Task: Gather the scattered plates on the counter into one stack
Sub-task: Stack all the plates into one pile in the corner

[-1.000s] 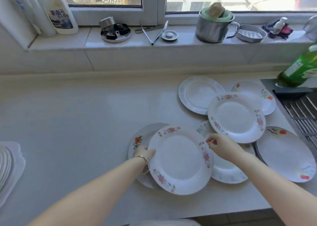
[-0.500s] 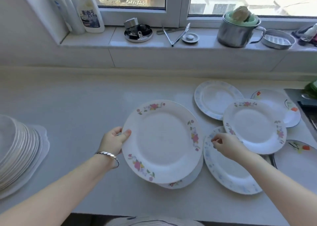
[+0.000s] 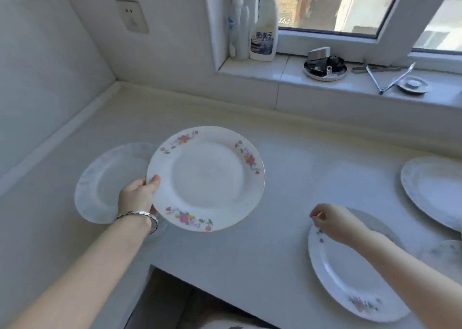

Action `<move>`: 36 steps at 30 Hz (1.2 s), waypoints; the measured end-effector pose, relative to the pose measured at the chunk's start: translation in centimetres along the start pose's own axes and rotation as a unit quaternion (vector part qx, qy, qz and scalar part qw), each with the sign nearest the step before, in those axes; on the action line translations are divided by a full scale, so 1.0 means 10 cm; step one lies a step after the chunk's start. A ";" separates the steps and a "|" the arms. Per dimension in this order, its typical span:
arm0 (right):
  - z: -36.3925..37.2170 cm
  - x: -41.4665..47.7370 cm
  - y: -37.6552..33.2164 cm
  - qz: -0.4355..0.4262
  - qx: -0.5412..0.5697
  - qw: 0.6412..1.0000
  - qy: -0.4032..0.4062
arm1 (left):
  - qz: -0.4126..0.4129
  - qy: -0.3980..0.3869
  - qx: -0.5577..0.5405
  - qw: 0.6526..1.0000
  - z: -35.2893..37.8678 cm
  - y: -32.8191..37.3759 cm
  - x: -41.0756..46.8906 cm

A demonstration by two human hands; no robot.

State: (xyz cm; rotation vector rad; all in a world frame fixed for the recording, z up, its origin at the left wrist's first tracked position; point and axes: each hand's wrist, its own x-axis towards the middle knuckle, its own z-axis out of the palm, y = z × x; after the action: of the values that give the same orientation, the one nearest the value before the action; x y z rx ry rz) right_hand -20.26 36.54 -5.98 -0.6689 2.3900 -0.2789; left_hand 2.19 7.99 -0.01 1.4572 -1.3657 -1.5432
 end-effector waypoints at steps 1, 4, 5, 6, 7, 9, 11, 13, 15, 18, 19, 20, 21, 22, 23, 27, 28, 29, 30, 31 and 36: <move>0.04 0.05 -0.16 -0.002 0.001 1.000 -0.005 | -0.002 0.012 -0.002 1.000 -0.16 0.03 0.13; 0.14 0.18 -0.60 -0.004 -0.014 1.000 -0.008 | -0.008 0.047 0.010 0.999 -0.65 0.06 0.54; 0.19 0.23 -0.73 -0.006 -0.019 1.000 -0.007 | -0.010 0.056 0.017 0.998 -0.79 0.06 0.66; 0.24 0.27 -0.85 -0.008 -0.019 1.000 -0.009 | -0.017 0.064 0.016 0.998 -0.92 0.05 0.76; 0.28 0.31 -0.97 -0.009 -0.019 1.000 -0.010 | -0.025 0.069 0.014 0.997 -1.02 0.04 0.85; 0.36 0.36 -1.17 -0.013 -0.017 1.000 -0.008 | -0.039 0.083 0.022 0.996 -1.16 0.01 1.00; 0.44 0.41 -1.37 -0.021 -0.020 1.000 -0.006 | -0.045 0.094 0.024 0.994 -1.26 -0.03 1.14; 0.50 0.43 -1.53 -0.023 -0.025 0.999 -0.006 | -0.049 0.099 0.034 0.993 -1.34 -0.06 1.26; 0.55 0.45 -1.64 -0.023 -0.029 0.999 -0.006 | -0.054 0.097 0.043 0.993 -1.40 -0.10 1.36; 0.57 0.47 -1.76 -0.018 -0.035 0.999 -0.004 | -0.049 0.073 0.057 0.995 -1.47 -0.16 1.48; 0.56 0.48 -1.79 -0.017 -0.037 0.999 -0.001 | -0.047 0.064 0.063 0.995 -1.49 -0.17 1.51; 0.56 0.49 -1.82 -0.015 -0.040 0.999 0.000 | -0.049 0.056 0.069 0.995 -1.52 -0.19 1.54; 0.56 0.50 -1.85 -0.013 -0.043 0.999 0.000 | -0.051 0.049 0.079 0.994 -1.54 -0.19 1.56; 0.56 0.50 -1.87 -0.011 -0.046 0.999 -0.001 | -0.049 0.038 0.097 0.993 -1.55 -0.19 1.59; 0.56 0.51 -1.89 -0.010 -0.050 0.999 -0.003 | -0.044 0.028 0.134 0.990 -1.56 -0.19 1.62; 0.54 0.57 -2.00 -0.009 -0.060 0.998 -0.005 | -0.005 -0.027 0.329 0.944 -1.60 -0.11 1.66; 0.53 0.59 -2.03 -0.011 -0.059 0.998 -0.004 | 0.000 -0.038 0.375 0.926 -1.62 -0.09 1.66; 0.53 0.61 -2.06 -0.012 -0.058 0.998 -0.004 | 0.007 -0.042 0.426 0.904 -1.64 -0.07 1.67; 0.54 0.63 -2.08 -0.012 -0.057 0.998 -0.004 | 0.014 -0.042 0.470 0.882 -1.66 -0.07 1.69; 0.56 0.64 -2.10 -0.012 -0.056 0.998 -0.006 | 0.024 -0.040 0.506 0.861 -1.68 -0.07 1.71; 0.67 0.69 -2.14 -0.011 -0.052 0.998 -0.016 | 0.066 -0.020 0.603 0.794 -1.72 -0.07 1.71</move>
State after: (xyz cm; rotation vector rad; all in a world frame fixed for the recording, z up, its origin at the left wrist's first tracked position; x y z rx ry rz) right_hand -12.26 14.52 -7.21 -0.7421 2.3799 -0.1537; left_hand 15.17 -12.15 -3.90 1.8800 -2.6296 -0.4667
